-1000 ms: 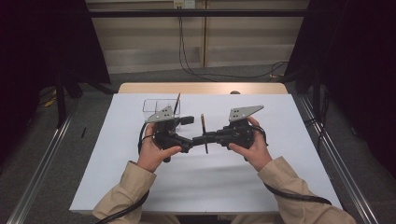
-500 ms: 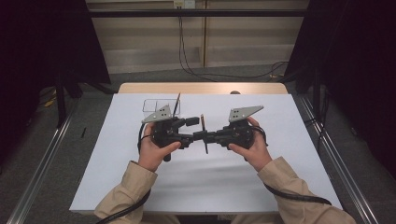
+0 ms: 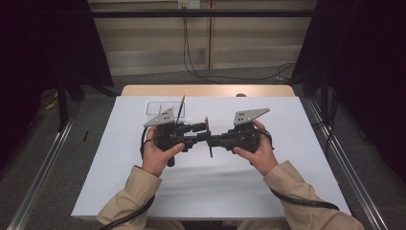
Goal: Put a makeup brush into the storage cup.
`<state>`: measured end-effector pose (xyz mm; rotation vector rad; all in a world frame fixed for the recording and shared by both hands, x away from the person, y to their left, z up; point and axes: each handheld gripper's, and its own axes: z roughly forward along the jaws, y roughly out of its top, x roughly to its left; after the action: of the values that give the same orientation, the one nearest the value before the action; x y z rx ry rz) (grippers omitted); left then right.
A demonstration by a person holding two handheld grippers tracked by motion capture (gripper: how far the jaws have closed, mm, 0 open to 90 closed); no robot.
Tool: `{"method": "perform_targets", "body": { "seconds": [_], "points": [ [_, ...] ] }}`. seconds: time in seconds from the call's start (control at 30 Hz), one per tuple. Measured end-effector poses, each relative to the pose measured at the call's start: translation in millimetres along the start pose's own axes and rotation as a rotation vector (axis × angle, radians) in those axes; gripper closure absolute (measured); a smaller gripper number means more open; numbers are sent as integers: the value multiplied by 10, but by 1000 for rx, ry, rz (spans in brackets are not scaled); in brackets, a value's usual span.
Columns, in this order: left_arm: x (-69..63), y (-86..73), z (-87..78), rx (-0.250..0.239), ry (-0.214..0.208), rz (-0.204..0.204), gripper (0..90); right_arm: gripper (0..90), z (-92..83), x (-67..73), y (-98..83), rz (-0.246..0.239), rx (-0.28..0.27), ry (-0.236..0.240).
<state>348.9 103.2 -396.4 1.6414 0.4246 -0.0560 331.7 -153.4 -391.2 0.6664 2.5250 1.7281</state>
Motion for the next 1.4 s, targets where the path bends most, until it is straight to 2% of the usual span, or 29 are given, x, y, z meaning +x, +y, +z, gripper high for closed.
{"method": "perform_targets", "body": {
  "seconds": [0.23, 0.4, 0.53, 0.7, 1.0, 1.2, 1.4],
  "points": [
    [-8, -16, -6, 2, -20, -22, 736, 841, 17, 6, 6, -2, 0, 0],
    [-17, -15, -2, 4, -33, -30, 817, 841, 16, 4, 7, -2, -1, -2],
    [-19, -15, -6, 0, -40, -27, 825, 841, 15, 6, 11, -2, -2, 0],
    [-37, -7, -12, 2, -28, -4, 834, 841, 14, 8, 8, 0, -8, 2],
    [-48, -2, -18, 8, -26, 9, 837, 832, 23, 13, -11, 2, -16, 4],
    [-47, 17, -57, 5, -8, 29, 837, 678, 14, 12, -21, -5, -11, -27],
    [-49, 32, -86, -2, -1, 39, 837, 458, -24, -15, -43, 4, -30, -62]
  ]
}}
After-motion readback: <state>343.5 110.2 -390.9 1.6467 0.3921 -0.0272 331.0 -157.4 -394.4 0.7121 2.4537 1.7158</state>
